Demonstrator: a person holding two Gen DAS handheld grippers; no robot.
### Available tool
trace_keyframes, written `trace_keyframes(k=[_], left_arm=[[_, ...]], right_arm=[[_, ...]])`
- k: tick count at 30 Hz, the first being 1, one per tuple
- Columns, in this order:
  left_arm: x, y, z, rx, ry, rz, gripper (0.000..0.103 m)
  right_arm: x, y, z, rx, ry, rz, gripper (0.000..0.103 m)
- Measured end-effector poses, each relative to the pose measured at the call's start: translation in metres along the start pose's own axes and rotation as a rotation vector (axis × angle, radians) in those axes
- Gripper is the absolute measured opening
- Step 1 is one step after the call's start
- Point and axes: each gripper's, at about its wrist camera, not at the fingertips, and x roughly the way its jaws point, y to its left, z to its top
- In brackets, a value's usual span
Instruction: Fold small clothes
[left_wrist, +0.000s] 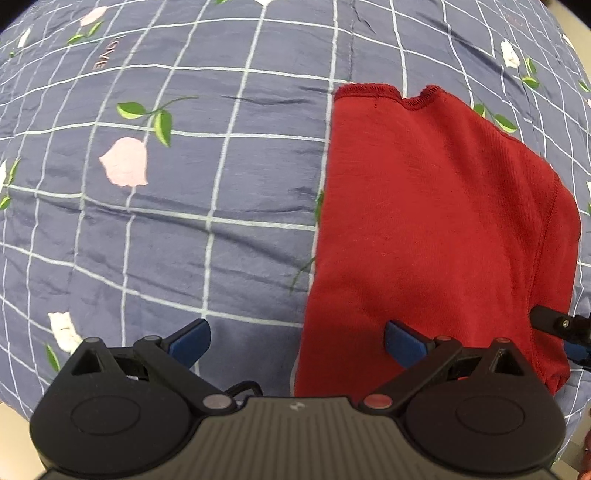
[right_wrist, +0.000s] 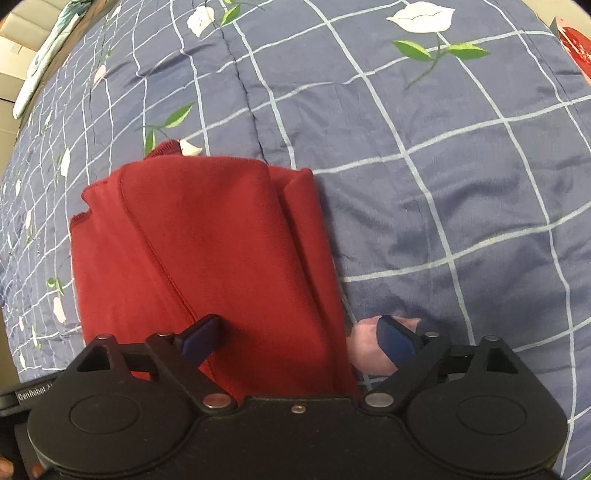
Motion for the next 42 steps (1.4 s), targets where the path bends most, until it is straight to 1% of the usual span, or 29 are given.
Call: trace_keyframes(k=[4, 7, 10, 11, 12, 13, 14, 15, 16, 18, 19, 20, 21, 22, 24, 27, 31, 34, 38, 42], left_arm=[[0.005, -0.002, 0.003, -0.005, 0.013, -0.012, 0.103], [0.007, -0.001, 0.005, -0.009, 0.018, -0.029, 0.102], [0.008, 0.002, 0.008, -0.010, 0.016, -0.045, 0.102], [0.008, 0.002, 0.008, -0.010, 0.016, -0.054, 0.099], [0.008, 0.003, 0.009, -0.011, 0.017, -0.063, 0.096], [0.007, 0.003, 0.009, -0.013, 0.017, -0.075, 0.095], [0.006, 0.004, 0.009, -0.014, 0.017, -0.085, 0.091], [0.005, 0.004, 0.009, -0.016, 0.016, -0.098, 0.085], [0.004, 0.005, 0.009, -0.017, 0.017, -0.114, 0.083], [-0.002, 0.003, 0.008, -0.019, 0.018, -0.141, 0.066], [-0.004, 0.003, 0.008, -0.018, 0.017, -0.162, 0.060], [-0.006, 0.002, 0.007, -0.014, 0.015, -0.183, 0.053], [-0.008, 0.001, 0.006, -0.008, 0.011, -0.178, 0.048], [-0.011, -0.001, 0.005, 0.006, 0.005, -0.168, 0.043], [-0.016, -0.002, 0.002, 0.036, -0.008, -0.167, 0.029], [-0.030, -0.006, -0.002, 0.071, -0.034, -0.171, 0.022], [-0.054, -0.008, -0.006, 0.107, -0.078, -0.184, 0.019], [-0.078, -0.001, -0.008, 0.140, -0.135, -0.181, 0.019], [-0.110, 0.021, -0.011, 0.158, -0.206, -0.157, 0.019], [-0.126, 0.057, -0.017, 0.130, -0.240, -0.142, 0.019]], right_arm=[[0.001, 0.005, -0.002, -0.038, -0.006, -0.020, 0.094], [0.002, 0.006, -0.002, -0.041, -0.009, -0.022, 0.091], [0.001, 0.009, -0.002, -0.051, -0.016, -0.015, 0.082], [0.000, 0.010, -0.002, -0.052, -0.018, -0.013, 0.078], [0.000, 0.011, -0.003, -0.052, -0.020, -0.006, 0.071], [-0.001, 0.012, -0.004, -0.051, -0.021, 0.003, 0.068], [-0.002, 0.014, -0.004, -0.051, -0.023, 0.002, 0.065], [-0.002, 0.016, -0.004, -0.054, -0.025, 0.003, 0.059], [-0.003, 0.017, -0.005, -0.055, -0.025, 0.008, 0.056], [-0.006, 0.019, -0.006, -0.056, -0.026, 0.010, 0.046], [-0.006, 0.021, -0.006, -0.057, -0.028, 0.008, 0.043], [-0.008, 0.022, -0.007, -0.060, -0.032, 0.005, 0.037], [-0.011, 0.024, -0.008, -0.063, -0.039, 0.001, 0.031], [-0.014, 0.025, -0.009, -0.068, -0.047, -0.001, 0.029], [-0.021, 0.029, -0.013, -0.076, -0.068, -0.004, 0.022], [-0.034, 0.039, -0.022, -0.092, -0.104, 0.012, 0.020], [-0.053, 0.061, -0.036, -0.153, -0.154, 0.045, 0.019], [-0.066, 0.083, -0.048, -0.202, -0.188, 0.077, 0.018], [-0.073, 0.113, -0.061, -0.239, -0.225, 0.116, 0.018], [-0.071, 0.141, -0.075, -0.252, -0.239, 0.153, 0.018]])
